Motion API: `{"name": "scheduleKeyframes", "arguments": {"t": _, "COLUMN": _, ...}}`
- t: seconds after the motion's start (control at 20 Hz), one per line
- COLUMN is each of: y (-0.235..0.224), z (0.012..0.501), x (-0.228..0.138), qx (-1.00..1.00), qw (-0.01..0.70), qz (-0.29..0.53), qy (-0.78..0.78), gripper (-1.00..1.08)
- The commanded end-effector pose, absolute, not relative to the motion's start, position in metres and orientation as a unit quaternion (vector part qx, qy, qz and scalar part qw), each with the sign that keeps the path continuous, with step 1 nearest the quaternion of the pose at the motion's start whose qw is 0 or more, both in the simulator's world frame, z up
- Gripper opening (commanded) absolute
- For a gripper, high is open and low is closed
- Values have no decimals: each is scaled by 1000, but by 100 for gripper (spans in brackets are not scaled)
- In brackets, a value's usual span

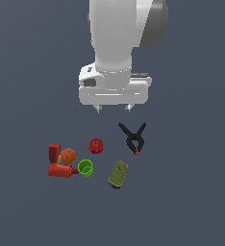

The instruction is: Pick up a designated object from a clutter of objects.

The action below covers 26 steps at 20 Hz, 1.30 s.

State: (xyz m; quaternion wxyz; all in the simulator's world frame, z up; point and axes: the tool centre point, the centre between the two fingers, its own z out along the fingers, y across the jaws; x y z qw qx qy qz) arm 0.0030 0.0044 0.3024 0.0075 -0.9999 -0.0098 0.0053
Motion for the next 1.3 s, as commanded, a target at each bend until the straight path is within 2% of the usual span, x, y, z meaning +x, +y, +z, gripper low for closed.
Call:
{"name": "scheduleKeyframes", "arguments": {"t": 0.0, "y": -1, "z": 289, "x": 6, "qx": -1000, "qw": 8, "qz": 5, "qy": -12, "gripper": 100}}
{"name": "scheduleKeyframes", "arguments": {"t": 0.8, "y": -63, "z": 143, "x": 11, "qx": -999, "qw": 4, "qz": 1, "qy": -42, "gripper": 100}}
{"name": "scheduleKeyframes", "arguments": {"t": 1.25, "y": -82, "z": 101, "x": 2, "qx": -999, "qw": 0, "qz": 0, "qy": -51, "gripper": 100}}
